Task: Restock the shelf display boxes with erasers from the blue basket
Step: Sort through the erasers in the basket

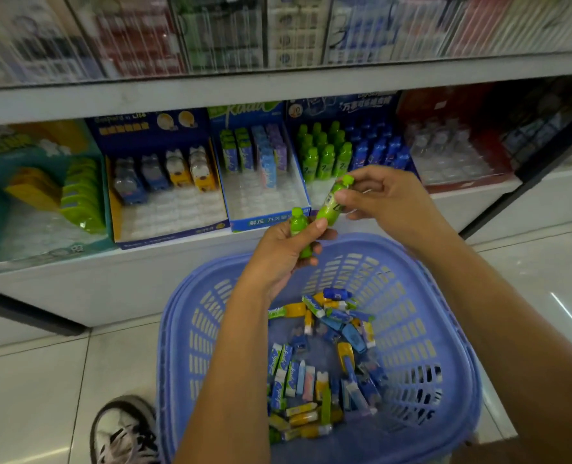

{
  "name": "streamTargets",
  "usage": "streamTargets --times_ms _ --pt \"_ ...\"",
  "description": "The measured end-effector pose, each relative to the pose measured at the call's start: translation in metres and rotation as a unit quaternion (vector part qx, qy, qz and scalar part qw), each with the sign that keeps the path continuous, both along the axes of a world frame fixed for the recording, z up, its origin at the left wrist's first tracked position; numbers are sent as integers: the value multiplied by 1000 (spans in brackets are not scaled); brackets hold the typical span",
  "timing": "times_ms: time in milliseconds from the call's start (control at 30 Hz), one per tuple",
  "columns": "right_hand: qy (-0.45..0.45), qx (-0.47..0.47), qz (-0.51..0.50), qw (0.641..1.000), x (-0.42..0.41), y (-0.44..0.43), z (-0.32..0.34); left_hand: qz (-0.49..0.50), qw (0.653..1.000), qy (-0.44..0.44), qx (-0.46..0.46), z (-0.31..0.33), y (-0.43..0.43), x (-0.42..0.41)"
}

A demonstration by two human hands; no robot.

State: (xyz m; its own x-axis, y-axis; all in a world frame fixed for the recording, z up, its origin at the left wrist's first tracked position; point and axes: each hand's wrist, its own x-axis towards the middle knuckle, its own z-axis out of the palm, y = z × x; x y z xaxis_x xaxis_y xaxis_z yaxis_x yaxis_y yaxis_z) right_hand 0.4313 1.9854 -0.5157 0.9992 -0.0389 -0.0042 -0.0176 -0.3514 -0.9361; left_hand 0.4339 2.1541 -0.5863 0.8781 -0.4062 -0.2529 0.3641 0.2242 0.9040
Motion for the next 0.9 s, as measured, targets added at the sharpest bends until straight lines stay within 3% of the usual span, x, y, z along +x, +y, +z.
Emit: streamTargets --times_ms 133,333,533,733,900 --pt "-49 -57 -89 993 34 -13 -3 46 996 0 71 7 -2 0" --pt "-115 -164 -82 976 80 -3 -17 79 988 12 135 18 -2 2" --pt "-111 -223 -32 968 95 10 -36 146 987 66 34 19 1 11" --pt "-99 -263 -7 960 96 12 -43 147 984 93 -38 15 3 16" --pt "-87 -222 -27 971 91 14 -46 162 977 114 -84 17 -3 16"
